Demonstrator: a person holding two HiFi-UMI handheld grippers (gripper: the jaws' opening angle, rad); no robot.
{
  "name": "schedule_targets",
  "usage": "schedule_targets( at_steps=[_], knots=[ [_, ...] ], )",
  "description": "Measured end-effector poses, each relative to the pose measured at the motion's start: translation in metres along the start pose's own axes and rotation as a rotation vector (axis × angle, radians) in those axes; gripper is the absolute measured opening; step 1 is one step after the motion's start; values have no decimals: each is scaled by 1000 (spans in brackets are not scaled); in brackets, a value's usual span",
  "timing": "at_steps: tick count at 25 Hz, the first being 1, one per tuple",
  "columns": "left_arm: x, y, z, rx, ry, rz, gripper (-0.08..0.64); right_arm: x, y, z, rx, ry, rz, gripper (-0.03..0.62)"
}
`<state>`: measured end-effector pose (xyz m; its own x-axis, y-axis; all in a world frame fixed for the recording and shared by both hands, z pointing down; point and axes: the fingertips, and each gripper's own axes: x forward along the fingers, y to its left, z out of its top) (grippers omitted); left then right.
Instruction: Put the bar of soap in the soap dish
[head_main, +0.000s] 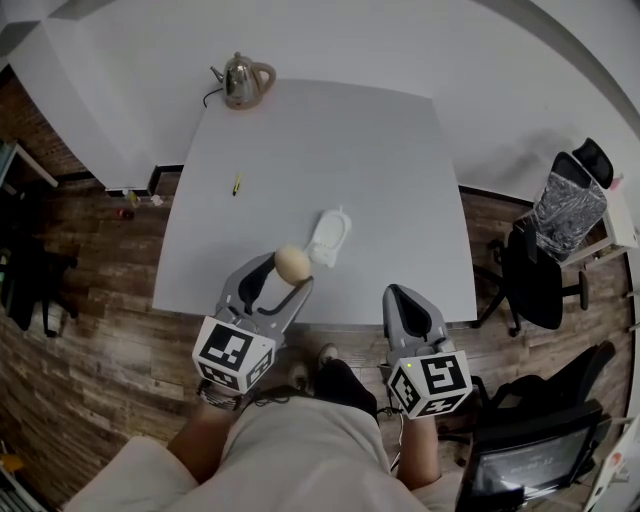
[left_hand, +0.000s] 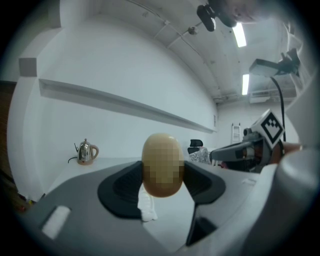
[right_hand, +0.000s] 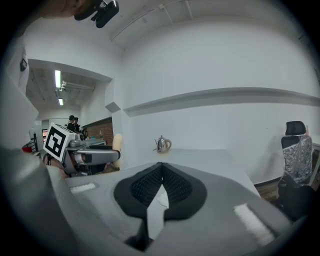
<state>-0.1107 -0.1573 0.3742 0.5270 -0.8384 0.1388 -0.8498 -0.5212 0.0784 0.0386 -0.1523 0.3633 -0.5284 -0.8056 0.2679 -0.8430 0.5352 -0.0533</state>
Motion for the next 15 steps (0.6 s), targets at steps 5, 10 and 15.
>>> schedule_targets(
  at_steps=[5, 10, 15],
  knots=[
    [8, -4, 2, 5, 3, -5, 267, 1, -8, -2, 6, 5, -2, 2],
    [18, -3, 4, 2, 19, -9, 267, 6, -15, 4, 14, 0, -1, 2],
    [33, -4, 11, 7, 20, 3, 267, 11, -23, 5, 18, 0, 12, 2]
  ],
)
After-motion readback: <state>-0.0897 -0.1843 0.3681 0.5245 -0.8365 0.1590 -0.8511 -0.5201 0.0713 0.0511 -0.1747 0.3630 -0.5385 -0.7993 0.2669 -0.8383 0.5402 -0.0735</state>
